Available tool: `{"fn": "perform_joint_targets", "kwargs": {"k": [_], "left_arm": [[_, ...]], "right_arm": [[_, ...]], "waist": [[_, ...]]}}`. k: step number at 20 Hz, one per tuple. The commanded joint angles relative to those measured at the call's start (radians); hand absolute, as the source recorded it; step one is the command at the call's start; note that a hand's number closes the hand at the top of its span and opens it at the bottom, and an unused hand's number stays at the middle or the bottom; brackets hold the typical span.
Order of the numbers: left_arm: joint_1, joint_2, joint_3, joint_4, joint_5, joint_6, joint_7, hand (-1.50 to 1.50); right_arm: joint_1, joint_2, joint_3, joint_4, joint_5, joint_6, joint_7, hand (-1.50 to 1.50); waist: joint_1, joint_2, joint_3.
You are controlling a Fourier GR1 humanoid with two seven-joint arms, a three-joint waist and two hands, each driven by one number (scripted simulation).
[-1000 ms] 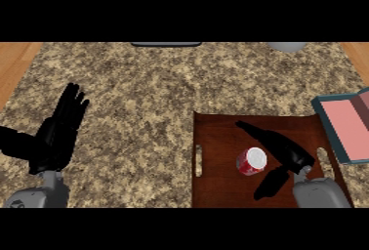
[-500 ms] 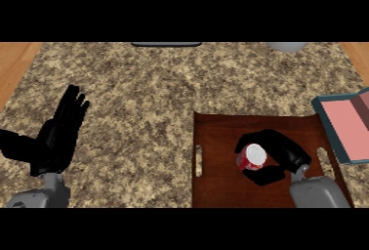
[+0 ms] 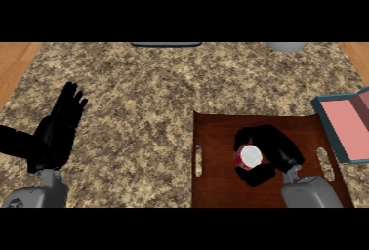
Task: Pick the can from the tray and place it in the cardboard box
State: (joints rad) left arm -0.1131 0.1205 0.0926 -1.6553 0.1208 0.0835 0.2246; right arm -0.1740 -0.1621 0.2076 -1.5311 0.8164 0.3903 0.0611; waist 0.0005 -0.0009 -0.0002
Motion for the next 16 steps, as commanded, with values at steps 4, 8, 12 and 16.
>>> {"fn": "perform_joint_targets", "kwargs": {"k": [4,8,12,16], "left_arm": [[0.004,0.006,-0.002,-0.018,0.008,-0.014,0.006,0.00],[0.024,-0.009,-0.018,-0.032,-0.017,0.001,-0.007,0.00],[-0.004,-0.036,-0.043,-0.008,-0.041,0.026,0.000,0.00],[0.055,0.003,0.027,0.007,0.027,-0.035,-0.040,0.00]], "right_arm": [[-0.097,0.157,0.171,0.046,0.321,-0.226,0.357,1.50],[-0.133,0.160,0.283,0.023,0.380,-0.281,0.449,1.50],[-0.127,0.161,0.352,-0.180,0.437,-0.118,0.510,1.50],[-0.185,0.162,0.393,-0.271,0.377,-0.120,0.634,1.50]], "waist": [[0.018,0.000,0.000],[0.008,0.000,0.000],[-0.005,-0.003,0.000],[0.002,-0.001,0.000]]}}
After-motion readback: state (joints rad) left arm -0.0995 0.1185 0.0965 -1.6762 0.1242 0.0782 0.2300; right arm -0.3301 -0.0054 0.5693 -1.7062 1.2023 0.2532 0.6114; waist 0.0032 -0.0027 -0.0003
